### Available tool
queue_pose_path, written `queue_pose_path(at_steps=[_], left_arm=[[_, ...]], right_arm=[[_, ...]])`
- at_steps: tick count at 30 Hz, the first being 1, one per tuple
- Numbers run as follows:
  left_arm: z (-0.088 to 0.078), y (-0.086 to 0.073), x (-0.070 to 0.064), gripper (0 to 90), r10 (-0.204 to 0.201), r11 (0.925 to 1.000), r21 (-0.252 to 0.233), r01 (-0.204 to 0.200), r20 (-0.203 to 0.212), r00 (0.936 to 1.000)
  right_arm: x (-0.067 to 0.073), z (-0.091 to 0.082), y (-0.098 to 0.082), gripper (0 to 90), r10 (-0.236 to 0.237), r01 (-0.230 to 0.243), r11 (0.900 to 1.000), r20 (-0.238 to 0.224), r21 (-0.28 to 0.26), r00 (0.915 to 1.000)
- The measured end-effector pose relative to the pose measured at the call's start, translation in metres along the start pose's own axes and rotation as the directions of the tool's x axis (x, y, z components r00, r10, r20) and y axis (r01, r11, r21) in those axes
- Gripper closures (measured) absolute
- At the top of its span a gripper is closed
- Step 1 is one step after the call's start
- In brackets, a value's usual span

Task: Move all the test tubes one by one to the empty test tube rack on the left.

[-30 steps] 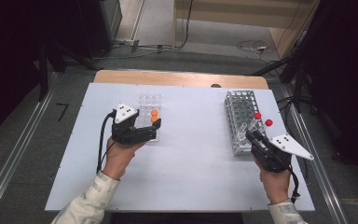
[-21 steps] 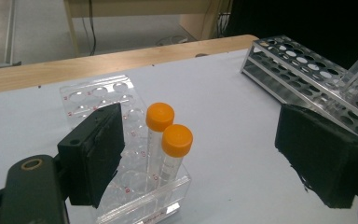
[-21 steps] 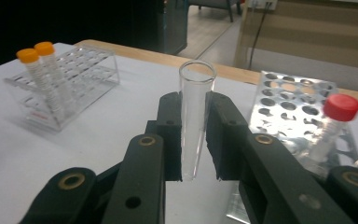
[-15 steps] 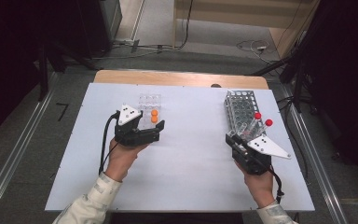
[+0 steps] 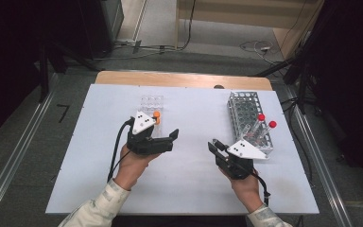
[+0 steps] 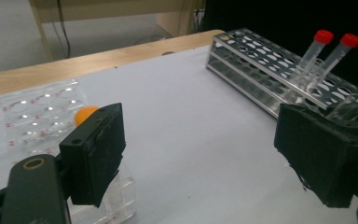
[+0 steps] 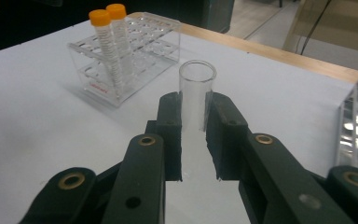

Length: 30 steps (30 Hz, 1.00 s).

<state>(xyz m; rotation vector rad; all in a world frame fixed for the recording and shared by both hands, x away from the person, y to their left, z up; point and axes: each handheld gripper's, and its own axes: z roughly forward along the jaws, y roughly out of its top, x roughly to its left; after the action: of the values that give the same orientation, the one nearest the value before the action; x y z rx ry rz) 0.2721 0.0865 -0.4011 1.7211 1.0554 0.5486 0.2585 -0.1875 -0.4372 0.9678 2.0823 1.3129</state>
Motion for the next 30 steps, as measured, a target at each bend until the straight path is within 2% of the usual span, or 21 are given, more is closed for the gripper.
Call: queue_pose_path(at_steps=[10, 14, 19, 25, 27, 30], left_arm=[[0.005, -0.004, -0.021, 19.9, 0.031, 0.9994, 0.014, -0.032, 0.073, 0.9968], [0.007, -0.006, -0.027, 24.2, 0.036, 0.9991, 0.017, -0.038, 0.116, 0.9926], [0.010, -0.010, -0.032, 26.7, 0.047, 0.9983, 0.029, -0.051, 0.139, 0.9892], [0.013, -0.014, -0.035, 37.9, 0.052, 0.9979, 0.029, -0.058, 0.166, 0.9847], [0.014, -0.015, -0.035, 46.2, 0.058, 0.9975, 0.030, -0.064, 0.177, 0.9825], [0.015, -0.017, -0.036, 53.6, 0.064, 0.9969, 0.033, -0.072, 0.186, 0.9804]], right_arm=[[0.019, 0.014, 0.001, 73.5, -0.032, 0.033, 0.999, -0.054, 0.015, 0.9980], [0.027, 0.019, 0.003, 73.5, -0.039, 0.040, 0.999, -0.072, 0.019, 0.9966], [0.035, 0.025, 0.004, 73.5, -0.048, 0.050, 0.999, -0.090, 0.021, 0.9948], [0.042, 0.030, 0.005, 73.5, -0.057, 0.060, 0.998, -0.109, 0.024, 0.9924], [0.044, 0.031, 0.006, 73.5, -0.062, 0.066, 0.998, -0.115, 0.025, 0.9914], [0.047, 0.032, 0.006, 73.5, -0.068, 0.072, 0.997, -0.121, 0.025, 0.9903]])
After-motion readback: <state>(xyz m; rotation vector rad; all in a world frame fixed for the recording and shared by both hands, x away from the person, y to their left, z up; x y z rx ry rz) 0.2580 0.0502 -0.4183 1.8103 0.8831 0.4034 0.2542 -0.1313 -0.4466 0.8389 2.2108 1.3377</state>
